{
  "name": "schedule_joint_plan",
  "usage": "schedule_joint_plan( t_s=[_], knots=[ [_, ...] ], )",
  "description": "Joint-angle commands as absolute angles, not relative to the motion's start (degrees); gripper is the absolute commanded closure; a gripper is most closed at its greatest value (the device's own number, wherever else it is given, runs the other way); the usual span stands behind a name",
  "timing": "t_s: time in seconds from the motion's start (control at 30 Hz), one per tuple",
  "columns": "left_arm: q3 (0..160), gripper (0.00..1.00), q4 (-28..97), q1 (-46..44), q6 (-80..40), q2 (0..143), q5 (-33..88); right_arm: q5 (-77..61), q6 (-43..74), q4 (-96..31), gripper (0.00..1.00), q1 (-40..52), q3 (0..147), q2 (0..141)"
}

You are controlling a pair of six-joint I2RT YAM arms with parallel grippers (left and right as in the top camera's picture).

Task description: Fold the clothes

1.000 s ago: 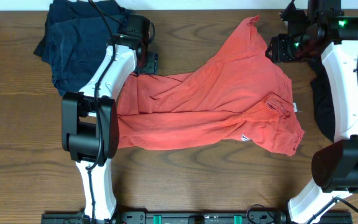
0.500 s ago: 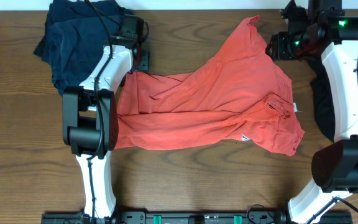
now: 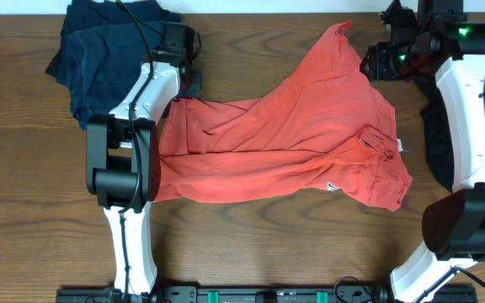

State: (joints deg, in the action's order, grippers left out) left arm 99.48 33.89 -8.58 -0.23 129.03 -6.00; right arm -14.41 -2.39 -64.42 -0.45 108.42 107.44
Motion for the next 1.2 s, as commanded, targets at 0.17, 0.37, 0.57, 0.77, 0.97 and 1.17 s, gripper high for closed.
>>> schedule_joint_plan(
  t_s=[0.17, 0.37, 0.57, 0.77, 0.97, 1.17],
  knots=[
    [100.60, 0.75, 33.54, -6.13, -1.87, 129.99, -6.35, -14.83, -3.29, -64.18, 0.51, 0.45, 109.38, 107.48],
    [100.53, 0.75, 33.52, -5.96, -2.28, 130.10, -6.24, -14.85, -3.29, -63.90, 0.50, 0.45, 109.38, 107.48],
    [100.51, 0.75, 34.54, -5.98, -2.31, 131.96, -4.47, -14.87, -3.27, -63.90, 0.51, 0.45, 109.38, 107.48],
    [100.47, 0.81, 35.94, -5.93, -2.39, 132.92, -5.26, -15.09, -3.25, -63.94, 0.51, 0.47, 109.38, 107.48],
    [100.53, 0.94, 36.56, -5.91, -2.39, 132.38, -5.63, -15.29, -3.05, -63.75, 0.53, 0.47, 109.38, 107.48],
    [100.88, 0.94, 42.57, -5.93, -2.70, 126.41, -5.80, -15.25, -3.07, -63.09, 0.57, 0.51, 109.38, 107.50]
  ],
)
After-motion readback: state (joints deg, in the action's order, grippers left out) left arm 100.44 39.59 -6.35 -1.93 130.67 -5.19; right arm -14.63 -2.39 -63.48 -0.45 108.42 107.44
